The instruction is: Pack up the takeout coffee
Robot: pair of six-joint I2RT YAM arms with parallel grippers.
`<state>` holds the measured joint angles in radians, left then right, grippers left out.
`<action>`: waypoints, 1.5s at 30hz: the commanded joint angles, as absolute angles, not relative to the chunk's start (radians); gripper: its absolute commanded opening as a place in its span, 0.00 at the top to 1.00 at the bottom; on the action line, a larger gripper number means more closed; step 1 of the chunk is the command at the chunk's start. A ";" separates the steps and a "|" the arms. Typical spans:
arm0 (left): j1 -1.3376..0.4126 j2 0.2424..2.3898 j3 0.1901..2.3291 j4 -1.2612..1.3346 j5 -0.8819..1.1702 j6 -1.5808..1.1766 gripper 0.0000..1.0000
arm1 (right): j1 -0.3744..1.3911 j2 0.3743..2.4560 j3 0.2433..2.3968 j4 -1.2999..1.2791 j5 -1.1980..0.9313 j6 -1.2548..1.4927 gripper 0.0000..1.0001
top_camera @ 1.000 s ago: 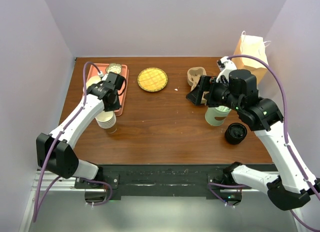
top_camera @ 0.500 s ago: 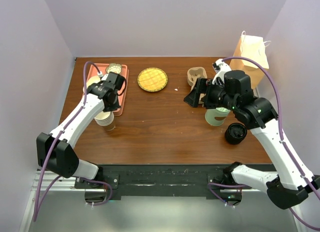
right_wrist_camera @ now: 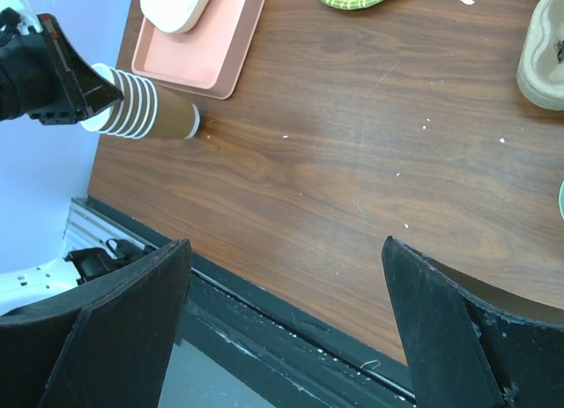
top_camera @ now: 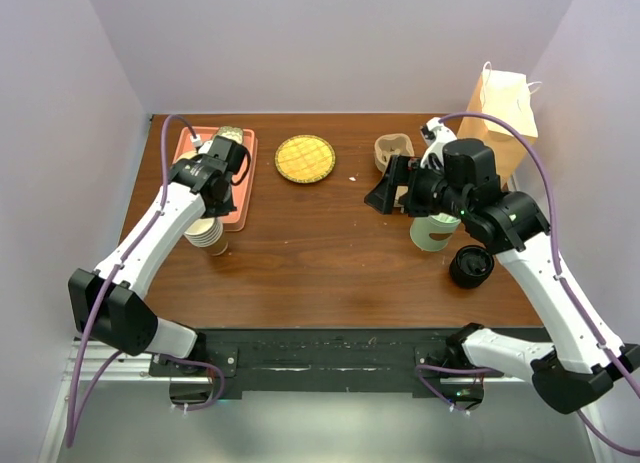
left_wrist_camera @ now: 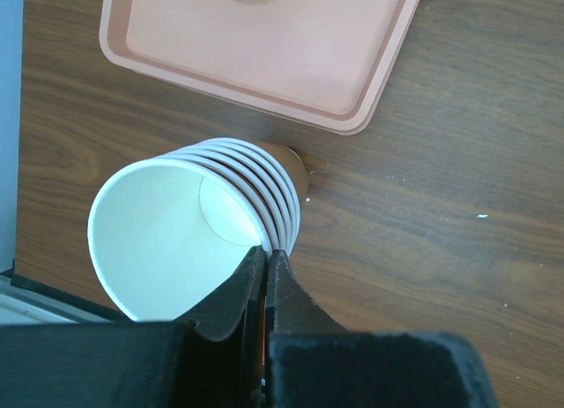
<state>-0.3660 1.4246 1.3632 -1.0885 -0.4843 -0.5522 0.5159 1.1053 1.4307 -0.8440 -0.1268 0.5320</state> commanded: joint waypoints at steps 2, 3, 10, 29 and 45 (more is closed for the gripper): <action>-0.359 1.402 1.355 -1.103 -0.508 -0.529 1.00 | 0.517 1.121 1.454 -0.811 -0.150 0.549 0.07; -0.359 1.401 1.342 -1.103 -0.500 -0.529 1.00 | 0.517 1.124 1.456 -0.813 -0.149 0.549 0.07; -0.359 1.397 1.289 -1.089 -0.480 -0.548 0.90 | 0.517 1.135 1.453 -0.810 -0.153 0.557 0.07; -0.359 1.394 1.311 -1.123 -0.486 -0.537 0.82 | 0.517 1.138 1.433 -0.801 -0.170 0.545 0.07; -0.359 1.387 1.341 -1.154 -0.502 -0.523 1.00 | 0.518 1.141 1.436 -0.813 -0.176 0.537 0.07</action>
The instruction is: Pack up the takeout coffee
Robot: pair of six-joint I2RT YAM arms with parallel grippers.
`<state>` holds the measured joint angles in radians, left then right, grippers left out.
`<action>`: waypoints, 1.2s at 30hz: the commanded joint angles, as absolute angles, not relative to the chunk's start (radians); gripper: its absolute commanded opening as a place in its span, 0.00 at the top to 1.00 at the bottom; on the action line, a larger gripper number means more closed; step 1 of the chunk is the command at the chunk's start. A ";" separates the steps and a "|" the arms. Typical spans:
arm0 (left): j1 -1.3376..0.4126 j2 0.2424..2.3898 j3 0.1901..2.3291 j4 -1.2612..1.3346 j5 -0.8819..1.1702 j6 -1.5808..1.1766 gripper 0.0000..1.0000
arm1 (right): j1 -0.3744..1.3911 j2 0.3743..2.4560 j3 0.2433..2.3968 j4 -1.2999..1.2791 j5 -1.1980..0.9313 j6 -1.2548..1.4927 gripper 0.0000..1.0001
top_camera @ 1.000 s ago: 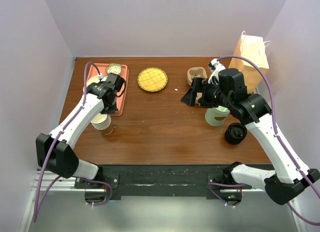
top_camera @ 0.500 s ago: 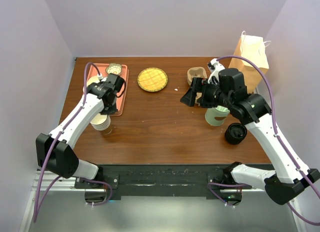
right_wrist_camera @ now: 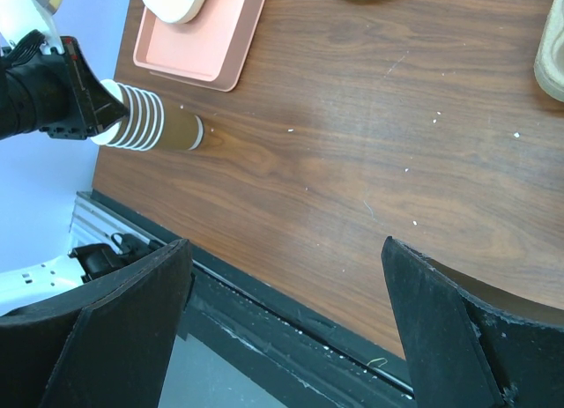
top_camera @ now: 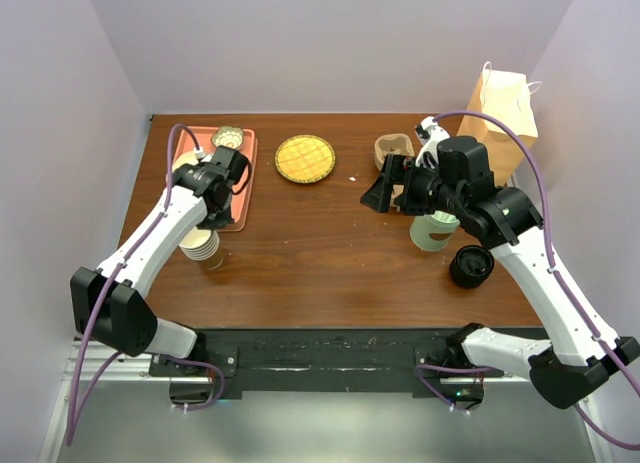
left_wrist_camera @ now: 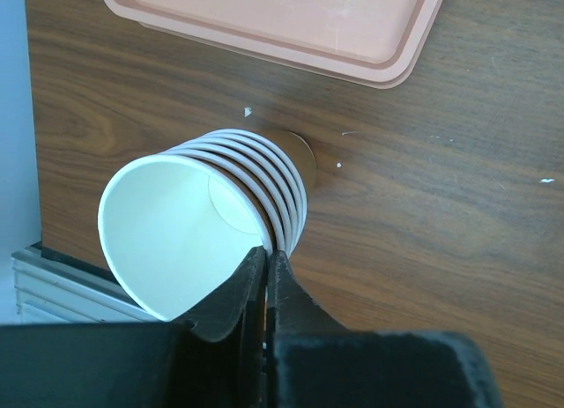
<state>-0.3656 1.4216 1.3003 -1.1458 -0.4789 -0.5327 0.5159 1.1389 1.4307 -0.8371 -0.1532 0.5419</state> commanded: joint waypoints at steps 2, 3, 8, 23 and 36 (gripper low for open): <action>-0.359 1.384 1.335 -1.150 -0.494 -0.517 1.00 | 0.519 1.143 1.437 -0.815 -0.175 0.537 0.07; -0.359 1.382 1.333 -1.150 -0.492 -0.517 1.00 | 0.517 1.141 1.437 -0.815 -0.176 0.537 0.07; -0.359 1.370 1.348 -1.158 -0.514 -0.512 1.00 | 0.518 1.140 1.437 -0.821 -0.176 0.540 0.07; -0.360 1.397 1.405 -1.219 -0.589 -0.468 1.00 | 0.518 1.181 1.397 -0.769 -0.251 0.581 0.08; -0.434 1.463 1.678 -1.315 -0.529 -0.482 1.00 | 0.517 1.253 1.520 -0.877 -0.232 0.512 0.08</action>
<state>-0.4232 1.4586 1.6245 -1.2778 -0.5529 -0.4782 0.5159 1.2316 1.4303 -0.8310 -0.2287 0.5510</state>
